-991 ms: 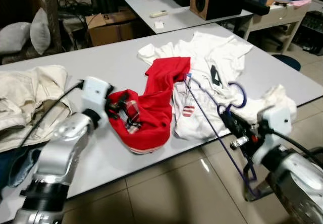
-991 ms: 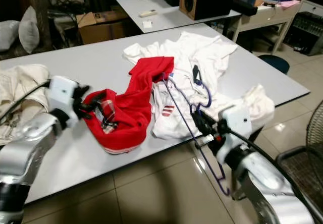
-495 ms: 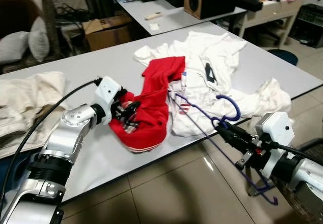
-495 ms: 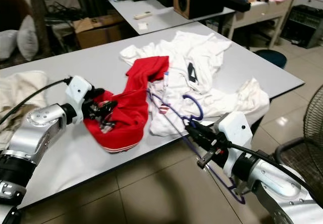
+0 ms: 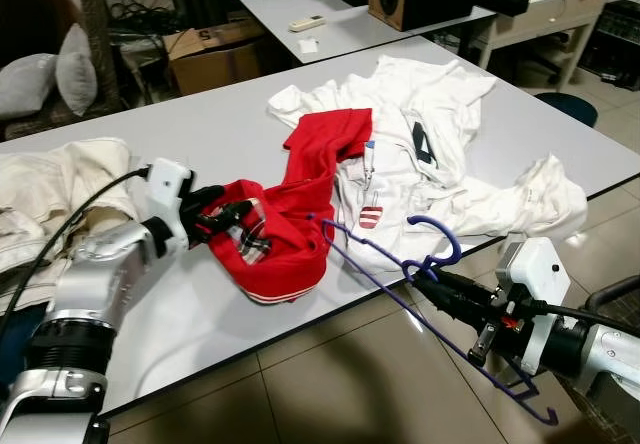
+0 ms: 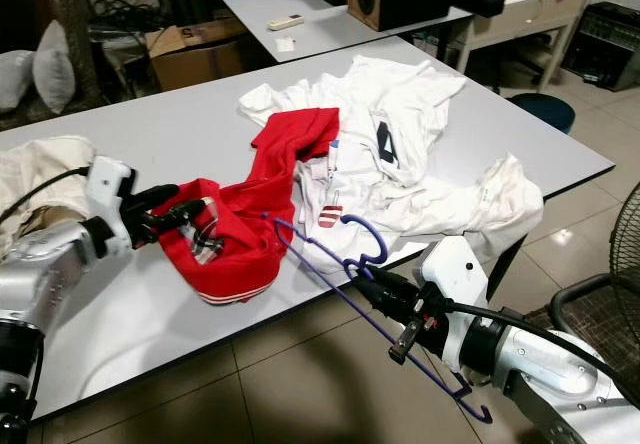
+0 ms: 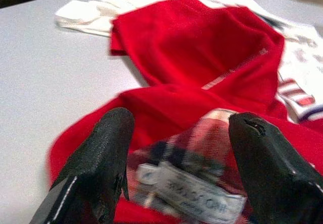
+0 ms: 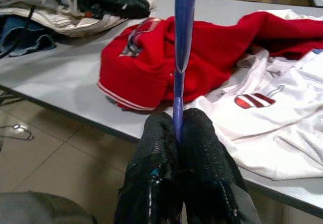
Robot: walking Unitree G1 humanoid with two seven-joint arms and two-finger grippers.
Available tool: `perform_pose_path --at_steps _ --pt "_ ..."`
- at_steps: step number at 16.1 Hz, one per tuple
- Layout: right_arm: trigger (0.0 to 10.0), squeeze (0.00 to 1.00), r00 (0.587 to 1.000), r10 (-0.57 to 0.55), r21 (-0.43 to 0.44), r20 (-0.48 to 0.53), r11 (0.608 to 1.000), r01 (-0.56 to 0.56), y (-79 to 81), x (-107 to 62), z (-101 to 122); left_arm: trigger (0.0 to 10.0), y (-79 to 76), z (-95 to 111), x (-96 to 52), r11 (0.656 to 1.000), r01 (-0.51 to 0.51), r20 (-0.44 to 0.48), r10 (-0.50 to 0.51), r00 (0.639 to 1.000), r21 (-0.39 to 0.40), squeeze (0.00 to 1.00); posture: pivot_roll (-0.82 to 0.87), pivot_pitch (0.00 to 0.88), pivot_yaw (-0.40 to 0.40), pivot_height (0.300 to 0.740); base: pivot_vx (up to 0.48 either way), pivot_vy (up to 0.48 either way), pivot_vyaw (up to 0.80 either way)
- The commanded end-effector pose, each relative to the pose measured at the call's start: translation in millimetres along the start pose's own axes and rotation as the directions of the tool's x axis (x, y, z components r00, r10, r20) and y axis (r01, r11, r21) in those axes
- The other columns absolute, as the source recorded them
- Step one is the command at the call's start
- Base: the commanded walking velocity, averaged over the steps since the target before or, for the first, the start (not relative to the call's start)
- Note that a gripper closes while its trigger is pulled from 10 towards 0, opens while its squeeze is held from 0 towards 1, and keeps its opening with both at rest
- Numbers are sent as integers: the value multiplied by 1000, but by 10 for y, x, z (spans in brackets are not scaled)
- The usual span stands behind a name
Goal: Hang hanger
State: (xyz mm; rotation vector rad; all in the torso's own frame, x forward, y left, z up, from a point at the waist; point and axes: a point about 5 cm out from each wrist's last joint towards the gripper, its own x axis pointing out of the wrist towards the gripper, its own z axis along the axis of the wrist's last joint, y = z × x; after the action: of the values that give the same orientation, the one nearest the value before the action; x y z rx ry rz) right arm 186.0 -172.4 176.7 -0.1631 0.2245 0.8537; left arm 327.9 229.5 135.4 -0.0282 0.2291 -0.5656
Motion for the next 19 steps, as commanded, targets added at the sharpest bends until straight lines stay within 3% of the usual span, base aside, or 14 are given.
perform_pose_path --at_steps 1,3,5,6,7,8,11,15,19 --pt "10000 0 999 31 -5 -7 1000 -31 19 6 14 10000 121 29 -66 999 -49 -2 49 999 -7 0 -90 0 109 740 0 0 0" --pt "10000 0 997 66 -15 -31 998 -67 26 8 3 10000 228 -71 -77 988 -115 -122 128 984 108 0 -85 0 108 740 0 0 0" --pt "10000 0 996 81 -16 -34 997 -82 36 28 6 10000 207 -103 -18 991 -92 -138 105 985 95 0 -87 0 108 740 0 0 0" --pt "10000 0 996 85 -16 -32 996 -86 42 42 11 6118 206 -128 22 991 -95 -149 108 983 91 0 -91 0 108 740 0 0 0" --pt "10000 0 996 87 -17 -32 996 -88 47 46 12 4392 212 -137 33 990 -102 -154 116 981 95 0 -91 0 107 740 0 0 0" --pt "10000 0 995 91 -17 -32 996 -92 49 46 12 0 216 -141 51 990 -105 -151 118 981 89 0 -91 0 105 740 0 0 0" --pt "10000 0 994 102 -19 -44 995 -103 42 49 0 0 197 -192 92 995 -76 -164 86 983 63 0 -91 0 104 740 0 0 0" --pt "10000 0 994 103 -20 -43 994 -104 6 53 5 0 50 -268 133 998 61 -165 -66 984 -34 0 -80 0 101 740 0 0 0" --pt "10000 0 999 35 -43 -4 998 -35 -144 41 49 0 52 -200 140 997 64 -115 -69 991 -43 0 -57 0 81 740 0 0 0"
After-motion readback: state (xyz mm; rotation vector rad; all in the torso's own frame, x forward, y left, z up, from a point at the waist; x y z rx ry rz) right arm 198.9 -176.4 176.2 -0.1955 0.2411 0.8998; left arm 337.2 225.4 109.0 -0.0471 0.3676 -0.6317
